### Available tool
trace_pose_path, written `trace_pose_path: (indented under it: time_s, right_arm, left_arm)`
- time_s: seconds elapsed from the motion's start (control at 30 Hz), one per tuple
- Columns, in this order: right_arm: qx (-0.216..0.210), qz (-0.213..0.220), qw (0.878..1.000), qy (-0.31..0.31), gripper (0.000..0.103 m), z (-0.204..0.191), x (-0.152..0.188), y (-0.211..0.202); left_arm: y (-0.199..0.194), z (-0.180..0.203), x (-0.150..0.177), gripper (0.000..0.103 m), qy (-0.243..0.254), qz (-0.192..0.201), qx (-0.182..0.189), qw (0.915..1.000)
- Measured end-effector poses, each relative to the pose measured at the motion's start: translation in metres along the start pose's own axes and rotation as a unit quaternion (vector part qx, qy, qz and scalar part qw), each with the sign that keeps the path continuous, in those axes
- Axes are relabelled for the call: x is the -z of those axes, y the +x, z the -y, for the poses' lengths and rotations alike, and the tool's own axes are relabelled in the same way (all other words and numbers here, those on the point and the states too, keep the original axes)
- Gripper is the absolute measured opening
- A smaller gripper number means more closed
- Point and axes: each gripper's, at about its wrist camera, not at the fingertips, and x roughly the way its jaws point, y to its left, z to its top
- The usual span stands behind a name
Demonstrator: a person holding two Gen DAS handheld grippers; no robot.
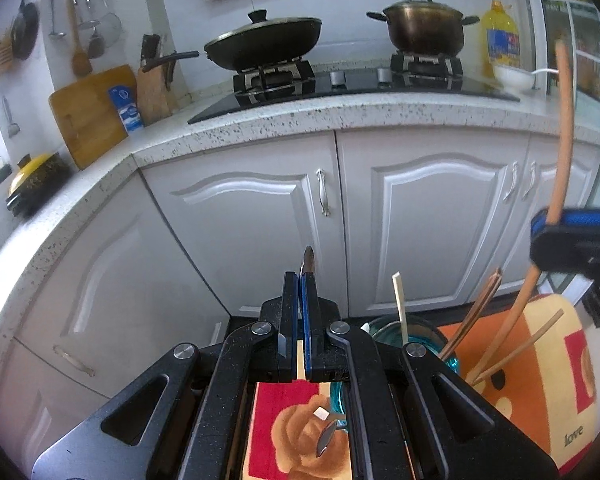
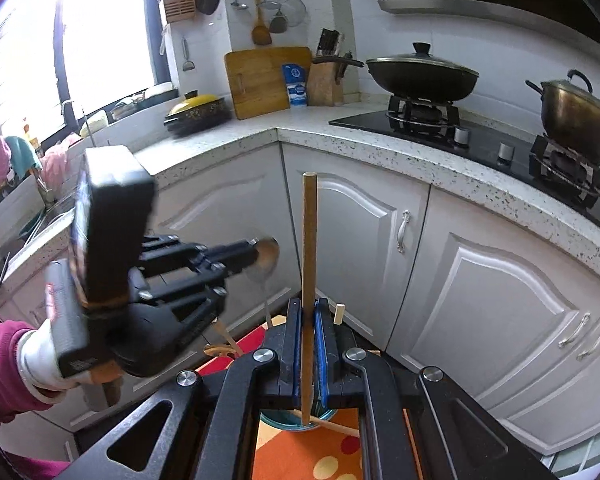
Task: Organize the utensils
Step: 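Lower the chopstick into the cup with the right tool while the left tool drops the spoon in, then open both tools and withdraw them from the cup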
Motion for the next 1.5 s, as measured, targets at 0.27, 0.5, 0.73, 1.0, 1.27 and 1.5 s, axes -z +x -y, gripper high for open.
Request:
trace_pose_path:
  time_s: [0.27,0.5,0.73,1.0,1.27,1.5]
  right_arm:
    - [0.018,-0.003,1.0,0.003,0.006,0.0,0.001,0.017]
    - [0.013,-0.037,0.998,0.045,0.006,0.013,0.024,0.051]
    - [0.015,-0.07,0.995,0.072,0.006,0.024,0.041,0.063]
    - [0.021,-0.053,0.996,0.071,0.029,0.022,0.043,0.037]
    - [0.021,-0.021,0.996,0.085,0.036,0.01,0.055,0.004]
    - [0.046,0.004,0.996,0.082,0.039,-0.012,0.068,-0.017]
  left_arm:
    - [0.009,0.014,0.011,0.0,0.015,-0.02,0.003,0.9997]
    - [0.017,0.014,0.018,0.0,0.003,-0.045,0.02,0.9988]
    - [0.012,0.004,0.018,0.002,-0.036,-0.06,0.042,0.9967]
    - [-0.014,-0.014,0.015,0.041,-0.091,-0.05,0.068,0.9923]
    - [-0.056,-0.016,0.02,0.043,-0.103,-0.03,0.07,0.9917]
    - [-0.08,-0.002,0.041,0.043,-0.111,-0.023,0.058,0.9918]
